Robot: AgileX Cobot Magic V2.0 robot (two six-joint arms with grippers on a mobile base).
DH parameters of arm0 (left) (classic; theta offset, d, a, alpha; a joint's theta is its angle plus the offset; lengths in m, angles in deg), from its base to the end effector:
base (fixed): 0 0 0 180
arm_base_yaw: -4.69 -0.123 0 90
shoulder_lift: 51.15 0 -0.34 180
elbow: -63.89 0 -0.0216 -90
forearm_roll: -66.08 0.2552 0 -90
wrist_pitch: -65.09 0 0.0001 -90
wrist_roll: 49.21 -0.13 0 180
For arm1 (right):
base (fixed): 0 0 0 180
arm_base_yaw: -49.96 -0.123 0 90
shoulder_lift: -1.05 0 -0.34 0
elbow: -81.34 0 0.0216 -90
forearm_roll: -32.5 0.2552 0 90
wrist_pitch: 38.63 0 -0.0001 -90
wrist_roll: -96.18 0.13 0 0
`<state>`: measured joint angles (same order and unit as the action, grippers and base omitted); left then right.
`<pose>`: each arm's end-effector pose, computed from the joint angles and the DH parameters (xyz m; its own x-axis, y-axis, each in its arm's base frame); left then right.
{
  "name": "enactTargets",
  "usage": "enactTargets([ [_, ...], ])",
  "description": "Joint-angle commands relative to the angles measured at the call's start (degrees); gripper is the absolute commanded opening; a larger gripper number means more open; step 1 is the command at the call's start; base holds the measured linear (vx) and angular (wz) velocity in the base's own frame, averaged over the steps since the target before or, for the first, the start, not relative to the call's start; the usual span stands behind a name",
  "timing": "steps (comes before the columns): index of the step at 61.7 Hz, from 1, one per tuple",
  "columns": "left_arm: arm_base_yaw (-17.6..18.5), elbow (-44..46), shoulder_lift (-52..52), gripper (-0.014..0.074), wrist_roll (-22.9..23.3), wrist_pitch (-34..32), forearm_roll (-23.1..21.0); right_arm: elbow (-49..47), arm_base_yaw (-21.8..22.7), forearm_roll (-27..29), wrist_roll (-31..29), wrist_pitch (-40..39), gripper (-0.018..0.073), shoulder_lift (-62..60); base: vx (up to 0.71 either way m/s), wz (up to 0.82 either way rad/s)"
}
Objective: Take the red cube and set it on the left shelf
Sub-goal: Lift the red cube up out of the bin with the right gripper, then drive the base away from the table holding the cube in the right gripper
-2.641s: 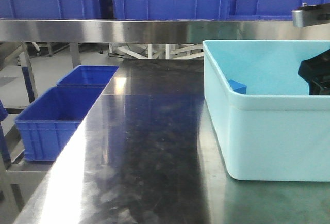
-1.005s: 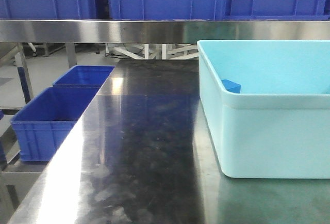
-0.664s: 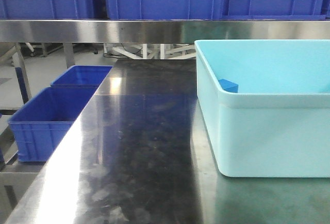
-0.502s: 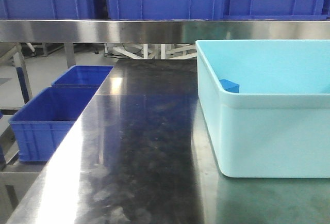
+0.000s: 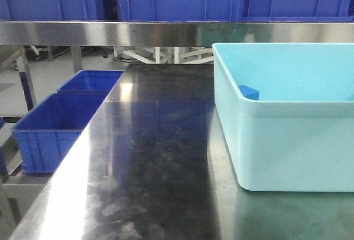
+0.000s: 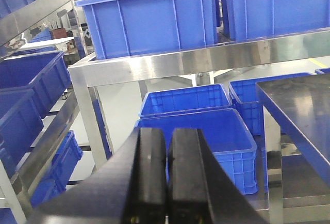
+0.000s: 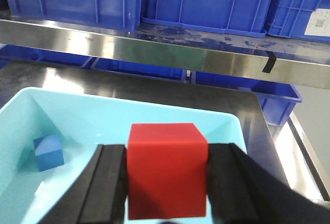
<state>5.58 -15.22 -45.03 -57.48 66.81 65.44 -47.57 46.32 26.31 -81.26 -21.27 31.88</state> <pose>0.0443 -0.0007 0.2088 0.0548 0.1319 -0.9897 0.0087 0.9911 0.1326 0.0860 0.0013 0.3337 -0.1572 -0.0685 -0.9852 -0.0410 0.9972 -0.0628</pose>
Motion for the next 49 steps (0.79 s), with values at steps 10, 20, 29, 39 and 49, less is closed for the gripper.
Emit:
enactTargets([
  [10,0.31,-1.26,0.4,0.0106,-0.03,-5.2,-0.27,-1.86,0.43,-0.61,-0.13,-5.06,0.006,0.2,0.0,0.0],
  [20,0.31,-1.26,0.4,0.0106,-0.03,-5.2,-0.27,-1.86,0.43,-0.61,-0.13,-5.06,0.006,0.2,0.0,0.0],
  [29,0.31,-1.26,0.4,0.0106,-0.03,-5.2,-0.27,-1.86,0.43,-0.61,-0.13,-5.06,0.006,0.2,0.0,0.0],
  [39,0.31,-1.26,0.4,0.0106,-0.03,-5.2,-0.27,-1.86,0.43,-0.61,-0.13,-5.06,0.006,0.2,0.0,0.0],
  [49,0.31,-1.26,0.4,0.0106,-0.03,-5.2,-0.27,-1.86,0.43,-0.61,-0.13,-5.06,0.006,0.2,-0.01,0.08],
])
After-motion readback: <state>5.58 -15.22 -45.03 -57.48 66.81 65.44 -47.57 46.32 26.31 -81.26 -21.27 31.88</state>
